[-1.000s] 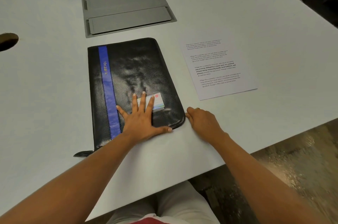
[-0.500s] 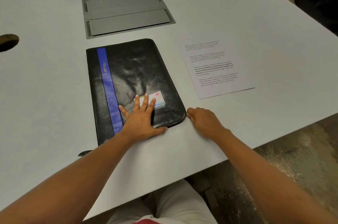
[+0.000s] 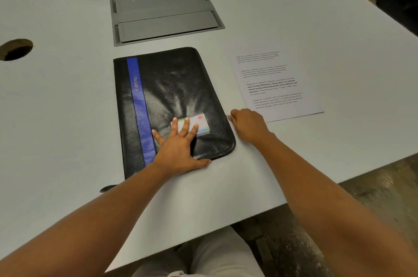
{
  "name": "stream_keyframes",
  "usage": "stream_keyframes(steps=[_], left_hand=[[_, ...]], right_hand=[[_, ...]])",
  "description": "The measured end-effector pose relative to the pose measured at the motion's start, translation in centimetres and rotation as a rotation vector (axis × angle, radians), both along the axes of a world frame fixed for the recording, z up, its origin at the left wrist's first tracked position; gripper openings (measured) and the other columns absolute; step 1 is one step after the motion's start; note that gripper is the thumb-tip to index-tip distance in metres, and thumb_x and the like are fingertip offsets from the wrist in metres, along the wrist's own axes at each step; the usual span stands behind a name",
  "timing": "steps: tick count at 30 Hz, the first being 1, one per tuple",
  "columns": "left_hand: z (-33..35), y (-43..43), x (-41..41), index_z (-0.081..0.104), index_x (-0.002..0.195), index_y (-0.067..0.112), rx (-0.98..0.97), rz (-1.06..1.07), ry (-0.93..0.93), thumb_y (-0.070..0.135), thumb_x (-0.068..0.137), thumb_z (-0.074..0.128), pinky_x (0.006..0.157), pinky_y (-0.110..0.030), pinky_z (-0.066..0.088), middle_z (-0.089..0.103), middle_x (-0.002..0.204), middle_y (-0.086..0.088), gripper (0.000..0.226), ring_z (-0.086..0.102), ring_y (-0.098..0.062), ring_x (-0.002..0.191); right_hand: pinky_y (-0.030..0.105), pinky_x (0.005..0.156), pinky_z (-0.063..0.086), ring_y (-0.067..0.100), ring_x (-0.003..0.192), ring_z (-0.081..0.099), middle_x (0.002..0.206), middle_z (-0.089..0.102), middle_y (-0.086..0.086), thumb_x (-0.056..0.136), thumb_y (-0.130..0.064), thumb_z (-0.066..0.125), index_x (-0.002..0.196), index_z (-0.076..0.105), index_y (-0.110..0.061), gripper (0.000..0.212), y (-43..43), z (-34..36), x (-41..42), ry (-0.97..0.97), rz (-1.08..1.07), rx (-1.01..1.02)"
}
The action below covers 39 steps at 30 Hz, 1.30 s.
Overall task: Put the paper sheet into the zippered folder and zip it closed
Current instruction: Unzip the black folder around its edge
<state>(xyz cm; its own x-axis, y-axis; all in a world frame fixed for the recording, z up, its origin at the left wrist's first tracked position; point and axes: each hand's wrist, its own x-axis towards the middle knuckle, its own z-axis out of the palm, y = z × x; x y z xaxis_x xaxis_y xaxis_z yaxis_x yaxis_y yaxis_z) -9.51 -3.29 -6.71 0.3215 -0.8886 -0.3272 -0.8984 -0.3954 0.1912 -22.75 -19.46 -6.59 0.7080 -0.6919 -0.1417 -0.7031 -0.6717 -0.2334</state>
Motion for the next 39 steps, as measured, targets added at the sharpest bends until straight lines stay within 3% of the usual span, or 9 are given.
stream_keyframes(steps=[8,12,15,20,23,27,31,34,39], left_hand=[[-0.2,0.0,0.1,0.006,0.15,0.026,-0.019,0.006,0.016,0.078,0.067,0.051,0.103,-0.072,-0.007,-0.006,0.159,0.002,0.107,-0.015,-0.024,0.145],[-0.4,0.0,0.2,0.006,0.15,0.027,-0.017,-0.001,0.003,0.089,0.044,0.021,0.102,-0.073,-0.007,-0.005,0.159,0.001,0.124,-0.014,-0.025,0.145],[-0.5,0.1,0.2,0.006,0.15,0.027,-0.021,-0.001,0.003,0.088,0.041,0.016,0.102,-0.073,-0.006,-0.005,0.159,0.001,0.125,-0.014,-0.025,0.145],[-0.4,0.0,0.1,0.005,0.15,0.026,-0.018,-0.007,-0.002,0.09,0.048,0.025,0.103,-0.072,-0.007,-0.005,0.159,0.001,0.122,-0.014,-0.025,0.145],[-0.3,0.1,0.1,0.005,0.15,0.026,-0.016,-0.008,0.005,0.09,0.042,0.017,0.102,-0.072,-0.007,-0.005,0.159,0.001,0.126,-0.014,-0.025,0.145],[-0.1,0.1,0.1,0.005,0.15,0.026,-0.012,-0.012,0.019,0.086,0.055,0.031,0.103,-0.072,-0.006,-0.006,0.159,0.001,0.115,-0.014,-0.025,0.145],[0.1,0.2,0.2,0.005,0.15,0.025,-0.006,-0.009,0.031,0.08,0.069,0.047,0.102,-0.072,-0.006,-0.007,0.159,0.0,0.107,-0.015,-0.025,0.145],[0.0,0.1,0.2,0.004,0.15,0.025,0.004,-0.014,0.022,0.078,0.07,0.047,0.102,-0.073,-0.006,-0.008,0.159,0.0,0.105,-0.015,-0.026,0.145],[0.0,0.1,0.2,0.003,0.15,0.026,0.01,-0.015,0.028,0.08,0.067,0.046,0.101,-0.073,-0.006,-0.008,0.158,0.0,0.108,-0.016,-0.027,0.144]], right_hand=[[0.034,0.067,0.037,0.04,0.089,0.058,0.096,0.062,0.025,0.098,-0.03,0.036,0.076,0.041,-0.014,0.027,-1.3,0.2,0.0,0.026,0.058,0.108],[0.03,0.064,0.032,0.037,0.08,0.057,0.088,0.062,0.024,0.098,-0.029,0.037,0.069,0.037,-0.013,0.032,-0.5,-0.1,-1.1,0.005,0.05,0.154],[0.03,0.062,0.031,0.029,0.068,0.046,0.075,0.054,0.02,0.097,-0.03,0.037,0.058,0.026,-0.022,0.042,0.4,0.2,-2.8,0.026,0.062,0.189],[0.031,0.063,0.031,0.033,0.076,0.054,0.08,0.059,0.02,0.097,-0.031,0.038,0.069,0.035,-0.015,0.032,2.7,0.0,-5.2,0.052,0.058,0.238],[0.03,0.063,0.03,0.033,0.078,0.054,0.087,0.062,0.022,0.097,-0.03,0.038,0.074,0.04,-0.016,0.027,4.0,0.0,-5.6,0.019,0.05,0.266],[0.028,0.065,0.03,0.035,0.085,0.057,0.092,0.063,0.021,0.097,-0.029,0.038,0.082,0.052,-0.012,0.027,5.3,0.3,-5.7,-0.001,0.052,0.297],[0.027,0.066,0.03,0.035,0.089,0.058,0.095,0.063,0.021,0.098,-0.029,0.036,0.073,0.042,-0.02,0.027,6.5,0.7,-5.5,-0.006,0.058,0.315],[0.03,0.066,0.032,0.036,0.091,0.057,0.098,0.063,0.021,0.098,-0.03,0.035,0.091,0.055,-0.008,0.03,7.5,0.5,-5.4,0.011,0.058,0.294],[0.034,0.068,0.035,0.037,0.091,0.056,0.098,0.062,0.019,0.098,-0.027,0.033,0.101,0.054,-0.006,0.031,9.1,0.1,-4.9,0.041,0.04,0.229]])
